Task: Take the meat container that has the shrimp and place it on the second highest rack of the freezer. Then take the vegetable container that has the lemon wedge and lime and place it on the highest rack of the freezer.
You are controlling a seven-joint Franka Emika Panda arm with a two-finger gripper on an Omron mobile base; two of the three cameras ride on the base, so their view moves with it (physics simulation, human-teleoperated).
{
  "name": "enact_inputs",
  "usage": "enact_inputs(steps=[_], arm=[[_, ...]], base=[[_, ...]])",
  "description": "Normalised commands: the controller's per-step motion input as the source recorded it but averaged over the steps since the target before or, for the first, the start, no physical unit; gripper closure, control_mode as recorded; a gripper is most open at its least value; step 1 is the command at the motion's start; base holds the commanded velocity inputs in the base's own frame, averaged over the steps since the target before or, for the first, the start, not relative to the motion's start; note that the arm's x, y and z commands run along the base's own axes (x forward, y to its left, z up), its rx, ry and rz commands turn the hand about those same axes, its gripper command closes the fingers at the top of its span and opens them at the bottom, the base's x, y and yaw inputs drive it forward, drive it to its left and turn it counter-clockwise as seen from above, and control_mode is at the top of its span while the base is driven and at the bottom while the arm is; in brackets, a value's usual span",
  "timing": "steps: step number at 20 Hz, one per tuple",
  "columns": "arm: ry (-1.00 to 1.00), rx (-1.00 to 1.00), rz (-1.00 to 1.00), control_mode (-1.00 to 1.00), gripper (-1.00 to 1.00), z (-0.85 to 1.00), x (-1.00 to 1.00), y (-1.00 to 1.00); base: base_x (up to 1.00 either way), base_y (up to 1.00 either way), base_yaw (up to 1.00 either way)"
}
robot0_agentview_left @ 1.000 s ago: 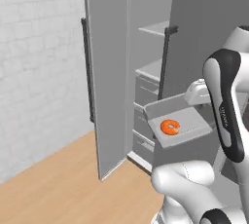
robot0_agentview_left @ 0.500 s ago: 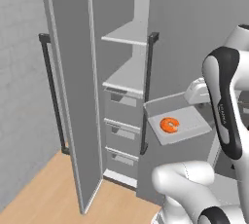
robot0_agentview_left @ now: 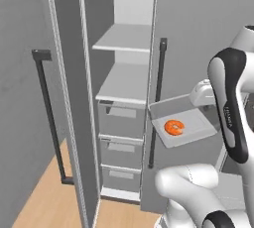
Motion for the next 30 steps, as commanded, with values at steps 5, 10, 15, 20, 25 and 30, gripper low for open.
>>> enact_inputs(steps=[5,10,15,20,25,30], arm=[[0.0,0.0,0.0,1.0,1.0,0.0,0.0,0.0],[0.0,0.0,0.0,1.0,1.0,0.0,0.0,0.0],[0.0,0.0,0.0,1.0,1.0,0.0,0.0,0.0],[0.0,0.0,0.0,1.0,1.0,0.0,0.0,0.0],[0.0,0.0,0.0,1.0,1.0,0.0,0.0,0.0],[-0.01,0.05,-0.16,-1.0,1.0,-0.05,-0.04,0.0]], base=[[0.32,0.39,-0.38],[0.44,0.24,-0.3],[0.7,0.39,-0.23],[0.47,0.57,-0.1],[-0.25,0.59,-0.23],[-0.09,0.11,-0.2]])
